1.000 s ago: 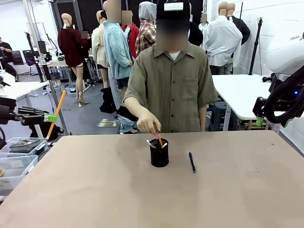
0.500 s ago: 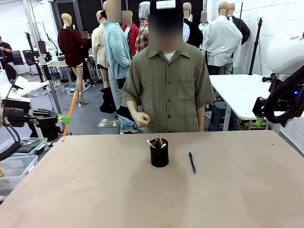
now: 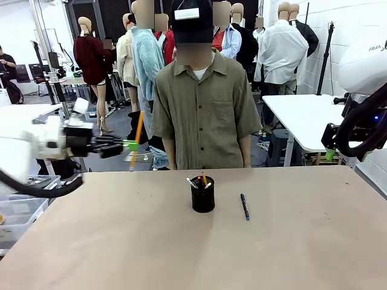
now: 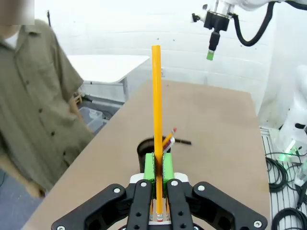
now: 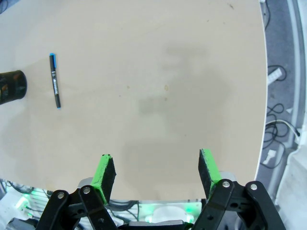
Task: Place the pens into the pen holder.
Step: Pick up a writing instrument from the table and place it into the Pen holder.
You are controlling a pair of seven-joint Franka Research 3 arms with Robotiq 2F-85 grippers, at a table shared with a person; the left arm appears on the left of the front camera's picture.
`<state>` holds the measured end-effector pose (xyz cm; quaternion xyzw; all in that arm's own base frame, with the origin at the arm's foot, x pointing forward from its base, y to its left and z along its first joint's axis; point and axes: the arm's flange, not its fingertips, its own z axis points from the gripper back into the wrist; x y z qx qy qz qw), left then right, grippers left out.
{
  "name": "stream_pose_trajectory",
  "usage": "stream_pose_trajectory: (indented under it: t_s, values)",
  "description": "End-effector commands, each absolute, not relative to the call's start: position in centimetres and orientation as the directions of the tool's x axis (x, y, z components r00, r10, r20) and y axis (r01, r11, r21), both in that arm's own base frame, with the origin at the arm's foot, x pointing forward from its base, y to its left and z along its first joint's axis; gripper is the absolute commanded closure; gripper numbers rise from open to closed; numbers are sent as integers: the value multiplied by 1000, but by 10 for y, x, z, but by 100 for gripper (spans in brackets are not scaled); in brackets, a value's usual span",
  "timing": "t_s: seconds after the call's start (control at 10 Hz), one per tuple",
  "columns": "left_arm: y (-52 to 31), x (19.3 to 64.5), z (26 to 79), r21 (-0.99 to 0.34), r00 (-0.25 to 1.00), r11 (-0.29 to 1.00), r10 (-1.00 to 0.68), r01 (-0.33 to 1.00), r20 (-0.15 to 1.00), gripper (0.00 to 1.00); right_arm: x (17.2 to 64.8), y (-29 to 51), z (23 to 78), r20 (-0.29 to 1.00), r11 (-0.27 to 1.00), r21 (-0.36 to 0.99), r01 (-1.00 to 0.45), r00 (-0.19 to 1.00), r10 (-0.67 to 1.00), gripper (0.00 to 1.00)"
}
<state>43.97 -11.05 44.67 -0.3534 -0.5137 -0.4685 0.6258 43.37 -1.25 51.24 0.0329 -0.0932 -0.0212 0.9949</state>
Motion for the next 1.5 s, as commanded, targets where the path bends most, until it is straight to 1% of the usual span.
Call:
stream_pose_trajectory:
  t_s: [0.0,0.2,0.4,0.5,0.6,0.7,0.8,0.9,1.0,1.1,1.2,1.4]
  values:
    - [-145,483,440,59,-5,296,-181,953,983,100,432,-12,509,197,998,37,44,979,-50,14]
    - [-186,508,433,17,28,211,-210,977,977,100,432,-12,509,197,998,37,44,979,-50,14]
    - [-212,521,427,9,29,172,-218,985,975,100,432,-12,509,197,998,37,44,979,-50,14]
    - [-205,509,428,49,119,382,-404,923,907,100,432,-12,509,197,998,37,44,979,-50,14]
    - [-208,513,425,7,28,182,-189,983,982,100,432,-12,509,197,998,37,44,979,-50,14]
    - [-208,513,425,7,28,182,-189,983,982,100,432,-12,509,197,998,37,44,979,-50,14]
    - [-209,516,421,30,39,250,-266,968,963,100,432,-12,509,197,998,37,44,979,-50,14]
    - [-207,505,410,51,-1,199,-247,979,969,100,432,-12,509,197,998,37,44,979,-50,14]
    - [-215,507,397,65,-37,133,-205,989,978,100,432,-12,509,197,998,37,44,979,-50,14]
    - [-221,511,390,70,-47,109,-199,992,979,100,432,-12,509,197,998,37,44,979,-50,14]
    - [-228,517,386,102,-88,70,-187,992,978,100,432,-12,509,197,998,37,44,979,-50,14]
    - [-241,528,380,129,-131,-19,-150,991,980,100,432,-12,509,197,998,37,44,979,-50,14]
